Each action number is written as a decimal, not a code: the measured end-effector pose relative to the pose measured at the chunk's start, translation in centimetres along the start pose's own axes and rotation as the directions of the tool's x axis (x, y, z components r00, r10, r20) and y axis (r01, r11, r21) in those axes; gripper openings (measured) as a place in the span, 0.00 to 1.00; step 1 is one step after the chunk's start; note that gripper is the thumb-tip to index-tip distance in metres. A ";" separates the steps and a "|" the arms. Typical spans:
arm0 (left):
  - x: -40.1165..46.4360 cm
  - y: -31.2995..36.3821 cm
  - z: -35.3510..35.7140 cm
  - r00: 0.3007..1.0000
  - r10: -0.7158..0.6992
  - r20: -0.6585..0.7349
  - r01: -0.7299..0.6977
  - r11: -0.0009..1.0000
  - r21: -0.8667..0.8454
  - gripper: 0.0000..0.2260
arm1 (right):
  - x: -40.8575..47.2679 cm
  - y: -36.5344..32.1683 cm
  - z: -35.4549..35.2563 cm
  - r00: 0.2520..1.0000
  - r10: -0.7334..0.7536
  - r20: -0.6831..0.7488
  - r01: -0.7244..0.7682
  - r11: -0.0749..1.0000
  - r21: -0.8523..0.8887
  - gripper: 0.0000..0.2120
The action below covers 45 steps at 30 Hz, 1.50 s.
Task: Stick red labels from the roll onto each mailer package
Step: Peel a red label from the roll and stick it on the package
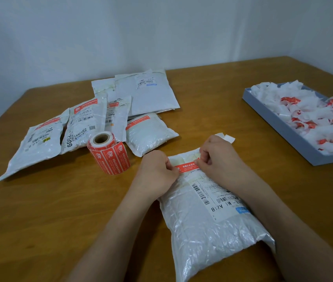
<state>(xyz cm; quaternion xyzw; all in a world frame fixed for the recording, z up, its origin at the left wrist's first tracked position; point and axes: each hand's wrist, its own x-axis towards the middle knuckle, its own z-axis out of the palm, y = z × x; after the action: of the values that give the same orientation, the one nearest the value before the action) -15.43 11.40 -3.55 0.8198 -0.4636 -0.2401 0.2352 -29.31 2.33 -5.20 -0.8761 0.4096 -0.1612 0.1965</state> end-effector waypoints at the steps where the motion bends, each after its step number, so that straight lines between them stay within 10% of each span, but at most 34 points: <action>1: 0.0 0.0 0.0 1.000 0.000 -0.004 0.000 1.000 0.006 0.08 | -0.1 -0.1 0.0 1.000 -0.001 0.001 0.001 1.000 0.001 0.17; 13: 0.2 0.2 0.5 0.999 0.001 -0.034 0.000 0.999 0.044 0.09 | -0.8 -1.1 -1.2 1.000 0.009 -0.006 -0.010 0.977 -0.213 0.10; 45: 0.0 0.2 -0.1 1.000 0.029 0.000 -0.029 0.997 0.073 0.11 | 0.2 -0.5 -0.6 0.989 0.144 -0.028 -0.146 0.985 -0.096 0.14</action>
<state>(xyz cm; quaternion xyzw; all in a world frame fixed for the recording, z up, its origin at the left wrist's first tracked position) -15.48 11.31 -3.34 0.8213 -0.4836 -0.2191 0.2087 -29.14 2.30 -4.41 -0.8509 0.4815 -0.1354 0.1604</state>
